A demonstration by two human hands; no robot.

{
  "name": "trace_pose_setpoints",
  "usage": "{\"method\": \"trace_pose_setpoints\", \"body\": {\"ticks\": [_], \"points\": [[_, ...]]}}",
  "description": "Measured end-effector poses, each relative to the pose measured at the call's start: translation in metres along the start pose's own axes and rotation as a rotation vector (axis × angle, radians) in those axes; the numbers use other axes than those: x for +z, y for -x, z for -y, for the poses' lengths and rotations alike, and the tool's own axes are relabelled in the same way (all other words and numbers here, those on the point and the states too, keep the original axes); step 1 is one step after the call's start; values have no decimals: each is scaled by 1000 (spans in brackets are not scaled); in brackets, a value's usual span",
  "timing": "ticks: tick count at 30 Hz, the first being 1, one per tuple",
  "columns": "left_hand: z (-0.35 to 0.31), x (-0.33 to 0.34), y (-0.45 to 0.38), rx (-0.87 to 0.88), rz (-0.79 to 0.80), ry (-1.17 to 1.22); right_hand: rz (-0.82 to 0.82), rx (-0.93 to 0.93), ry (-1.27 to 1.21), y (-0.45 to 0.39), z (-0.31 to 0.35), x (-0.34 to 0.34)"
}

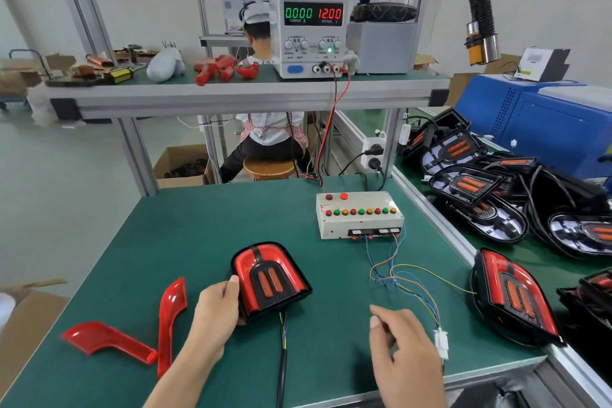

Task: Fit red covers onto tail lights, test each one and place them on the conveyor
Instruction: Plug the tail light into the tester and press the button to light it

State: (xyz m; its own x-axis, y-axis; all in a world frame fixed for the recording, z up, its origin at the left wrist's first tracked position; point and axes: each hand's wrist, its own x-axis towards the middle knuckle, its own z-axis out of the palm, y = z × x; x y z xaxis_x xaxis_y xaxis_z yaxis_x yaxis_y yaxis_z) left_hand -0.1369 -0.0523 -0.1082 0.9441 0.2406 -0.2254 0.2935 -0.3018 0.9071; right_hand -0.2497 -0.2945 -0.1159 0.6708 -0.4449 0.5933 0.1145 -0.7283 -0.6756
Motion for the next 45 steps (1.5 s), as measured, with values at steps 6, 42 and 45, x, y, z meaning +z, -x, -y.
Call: {"method": "trace_pose_setpoints", "body": {"ticks": [6,42,45], "points": [[-4,-7,14,41,-95,-94,-236,74,351,-9,-38,-40],[-66,130,91,-394,858,863,443,708,-451,-38,2,2],[-62,134,88,-433,848,863,452,777,-525,-39,0,1]]}}
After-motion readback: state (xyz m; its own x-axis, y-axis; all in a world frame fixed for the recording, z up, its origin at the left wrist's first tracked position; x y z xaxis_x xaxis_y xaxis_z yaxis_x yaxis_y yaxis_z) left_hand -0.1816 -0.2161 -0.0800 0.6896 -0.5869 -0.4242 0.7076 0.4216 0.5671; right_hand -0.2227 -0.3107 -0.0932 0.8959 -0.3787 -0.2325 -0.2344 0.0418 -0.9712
